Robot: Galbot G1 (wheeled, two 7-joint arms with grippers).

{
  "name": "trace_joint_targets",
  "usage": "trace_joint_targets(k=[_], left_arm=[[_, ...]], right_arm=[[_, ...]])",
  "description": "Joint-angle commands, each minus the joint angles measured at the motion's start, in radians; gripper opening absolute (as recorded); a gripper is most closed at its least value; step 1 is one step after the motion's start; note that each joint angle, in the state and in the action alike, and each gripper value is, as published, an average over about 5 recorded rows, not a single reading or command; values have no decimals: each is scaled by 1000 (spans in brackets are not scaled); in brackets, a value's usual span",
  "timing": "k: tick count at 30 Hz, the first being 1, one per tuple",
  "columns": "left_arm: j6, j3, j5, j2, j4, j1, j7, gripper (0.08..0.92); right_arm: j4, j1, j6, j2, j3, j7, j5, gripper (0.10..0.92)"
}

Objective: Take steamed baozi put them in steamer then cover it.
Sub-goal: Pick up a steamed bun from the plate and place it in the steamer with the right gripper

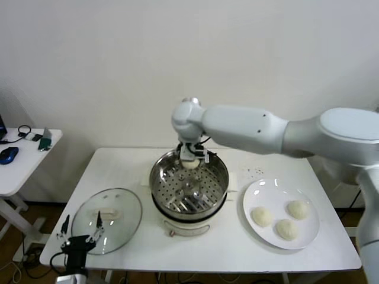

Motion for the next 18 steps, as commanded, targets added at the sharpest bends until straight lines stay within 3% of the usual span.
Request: trace_joint_targets(k=[1, 8, 13, 18], left_arm=[[11, -5, -24, 4, -17, 5, 1, 823], [21, 0, -22, 2, -16, -10, 0, 823], [24, 3, -19, -1, -15, -14, -1, 823], [27, 3, -19, -6, -19, -14, -3, 823]], right_arm=[[-34, -72, 21, 40, 13, 2, -86, 711], [-44, -79, 13, 37, 9, -1, -83, 725], [-40, -78, -3, 31, 8, 3, -74, 809], [-23, -60, -5, 15, 12, -1, -52, 822]])
